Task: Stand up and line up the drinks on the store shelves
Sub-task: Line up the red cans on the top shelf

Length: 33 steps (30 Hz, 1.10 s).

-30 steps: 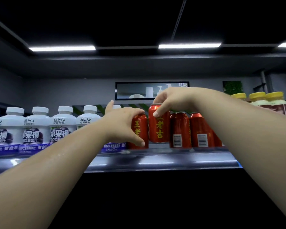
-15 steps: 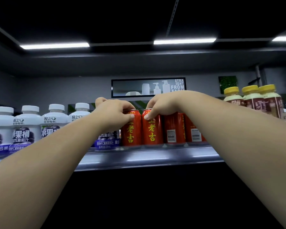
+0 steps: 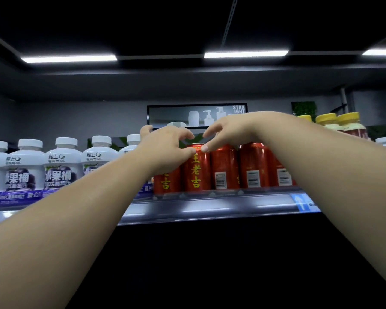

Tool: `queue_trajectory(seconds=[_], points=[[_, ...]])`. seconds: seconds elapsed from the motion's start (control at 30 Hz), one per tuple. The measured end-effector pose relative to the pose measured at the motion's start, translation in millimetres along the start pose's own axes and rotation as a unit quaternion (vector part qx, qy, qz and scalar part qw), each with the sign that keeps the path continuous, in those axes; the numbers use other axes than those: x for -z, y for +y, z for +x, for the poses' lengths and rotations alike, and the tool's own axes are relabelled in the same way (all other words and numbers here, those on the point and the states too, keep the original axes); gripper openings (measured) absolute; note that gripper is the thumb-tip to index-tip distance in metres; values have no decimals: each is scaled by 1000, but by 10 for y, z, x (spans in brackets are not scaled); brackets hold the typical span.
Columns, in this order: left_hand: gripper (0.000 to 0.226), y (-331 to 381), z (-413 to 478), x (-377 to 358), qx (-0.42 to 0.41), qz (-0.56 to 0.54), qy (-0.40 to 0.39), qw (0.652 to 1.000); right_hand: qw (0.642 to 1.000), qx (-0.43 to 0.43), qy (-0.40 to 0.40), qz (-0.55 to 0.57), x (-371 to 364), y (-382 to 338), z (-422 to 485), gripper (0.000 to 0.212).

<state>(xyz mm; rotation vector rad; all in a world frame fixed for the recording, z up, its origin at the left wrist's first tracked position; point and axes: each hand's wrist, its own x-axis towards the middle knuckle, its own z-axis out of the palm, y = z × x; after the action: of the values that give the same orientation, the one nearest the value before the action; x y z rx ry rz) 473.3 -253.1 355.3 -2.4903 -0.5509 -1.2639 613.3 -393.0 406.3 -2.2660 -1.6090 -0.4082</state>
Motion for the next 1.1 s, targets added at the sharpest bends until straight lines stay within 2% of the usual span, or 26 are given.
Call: queue_trajectory(seconds=[0.13,0.23,0.37,0.43,0.57,0.67,0.87,1.1], points=[[38,93,25,-58,-28,-16,-46,998,997,-36,58,-21,-52,257,-120,65],[38,94,21,-76,-17,-15,-44,999,997,-27,70,-18,-159,262,-78,66],[44,99,25,-67,-3,-23,-51,998,999,7,38,14,-185,244,-16,38],[45,100,15,-64,1,-33,-59,998,999,3,38,18,-141,276,-22,32],[47,75,-9,-67,12,-93,-79,992,999,-7,40,-30,-78,287,-47,43],[47,79,-23,-82,12,-99,-80,992,1000,4,22,7,-85,265,-50,35],[47,82,-26,-84,14,-101,-79,992,1000,5,25,-14,-47,241,-84,35],[47,72,-30,-82,3,-89,-75,993,996,32,77,-26,-129,218,-75,33]])
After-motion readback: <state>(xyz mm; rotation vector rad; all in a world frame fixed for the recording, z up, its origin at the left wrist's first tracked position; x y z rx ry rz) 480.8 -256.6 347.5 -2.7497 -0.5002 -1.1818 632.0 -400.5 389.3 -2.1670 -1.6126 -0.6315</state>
